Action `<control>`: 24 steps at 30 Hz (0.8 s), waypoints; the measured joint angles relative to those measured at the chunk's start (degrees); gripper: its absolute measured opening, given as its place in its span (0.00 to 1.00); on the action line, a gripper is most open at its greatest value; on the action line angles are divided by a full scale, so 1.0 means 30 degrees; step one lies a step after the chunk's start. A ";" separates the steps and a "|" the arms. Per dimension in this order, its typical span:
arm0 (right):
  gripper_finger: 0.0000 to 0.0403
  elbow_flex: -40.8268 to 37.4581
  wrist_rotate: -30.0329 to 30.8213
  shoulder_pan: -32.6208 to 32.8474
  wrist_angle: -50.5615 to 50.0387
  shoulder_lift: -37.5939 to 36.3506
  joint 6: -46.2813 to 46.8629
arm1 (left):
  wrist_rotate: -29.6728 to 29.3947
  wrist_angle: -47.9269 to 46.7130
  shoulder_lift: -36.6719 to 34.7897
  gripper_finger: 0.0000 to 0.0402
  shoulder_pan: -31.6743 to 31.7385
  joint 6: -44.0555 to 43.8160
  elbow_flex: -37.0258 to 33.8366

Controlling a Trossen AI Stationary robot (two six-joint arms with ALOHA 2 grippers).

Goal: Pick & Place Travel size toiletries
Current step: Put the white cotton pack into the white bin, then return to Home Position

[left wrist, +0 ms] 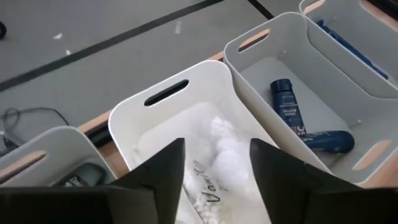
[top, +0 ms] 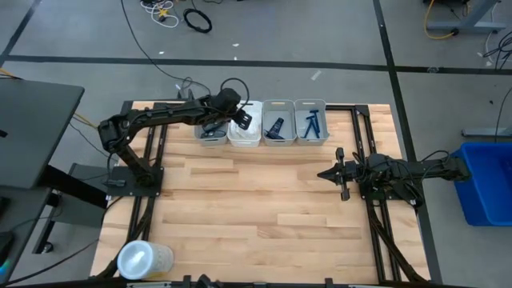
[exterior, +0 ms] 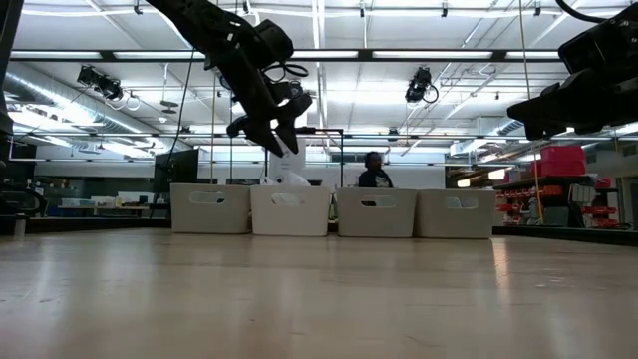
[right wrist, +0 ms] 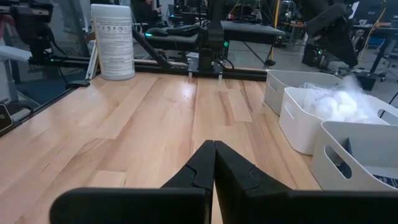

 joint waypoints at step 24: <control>0.03 0.0000 0.0000 -0.0004 0.0006 0.0000 -0.0006 | 0.1469 0.0174 -0.1584 0.32 -0.0773 0.2654 0.0015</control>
